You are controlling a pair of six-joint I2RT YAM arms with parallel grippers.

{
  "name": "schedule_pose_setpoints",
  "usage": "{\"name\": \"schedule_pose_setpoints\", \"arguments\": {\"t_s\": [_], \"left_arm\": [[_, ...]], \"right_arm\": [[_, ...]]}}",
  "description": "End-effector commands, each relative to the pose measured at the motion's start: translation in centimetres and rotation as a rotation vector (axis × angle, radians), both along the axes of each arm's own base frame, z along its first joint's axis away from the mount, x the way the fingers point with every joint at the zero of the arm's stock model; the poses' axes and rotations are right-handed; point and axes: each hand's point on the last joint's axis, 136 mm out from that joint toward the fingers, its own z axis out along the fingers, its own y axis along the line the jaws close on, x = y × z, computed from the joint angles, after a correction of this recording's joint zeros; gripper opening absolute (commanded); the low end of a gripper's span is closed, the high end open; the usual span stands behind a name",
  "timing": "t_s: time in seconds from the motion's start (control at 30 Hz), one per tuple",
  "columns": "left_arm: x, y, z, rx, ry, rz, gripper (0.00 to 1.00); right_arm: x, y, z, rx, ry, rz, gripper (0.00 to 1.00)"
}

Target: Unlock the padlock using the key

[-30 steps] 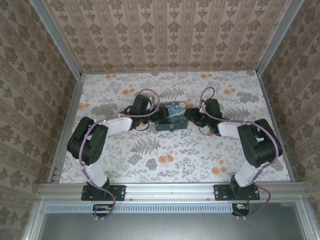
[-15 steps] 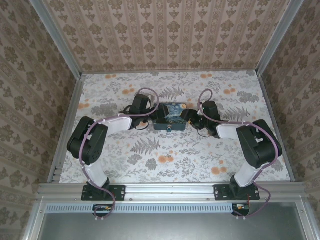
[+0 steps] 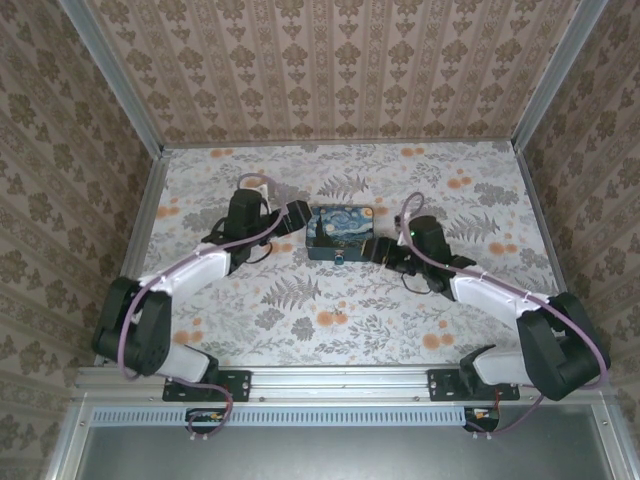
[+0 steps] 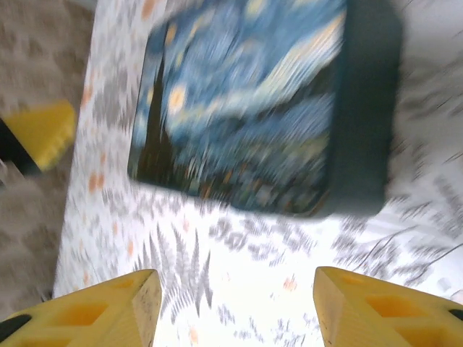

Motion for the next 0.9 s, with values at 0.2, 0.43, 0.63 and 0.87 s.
{"name": "schedule_pose_setpoints", "arguments": {"t_s": [0.2, 0.43, 0.63, 0.87], "left_arm": [[-2.7, 7.0, -2.1, -0.050, 0.059, 0.180, 1.00], [-3.6, 7.0, -3.0, -0.022, 0.114, 0.145, 1.00], [-3.5, 6.5, -2.6, -0.046, 0.103, 0.125, 1.00], [-3.6, 6.2, -2.6, -0.054, 0.110, 0.111, 1.00]], "right_arm": [[-9.4, 5.0, -6.0, -0.286, 0.091, 0.407, 0.57], [-11.7, 7.0, -8.2, -0.468, 0.088, 0.561, 0.56], [-11.3, 6.8, -9.3, -0.603, 0.055, 0.586, 0.56], [-10.5, 6.9, -9.6, -0.705, 0.012, 0.637, 0.56]]}}
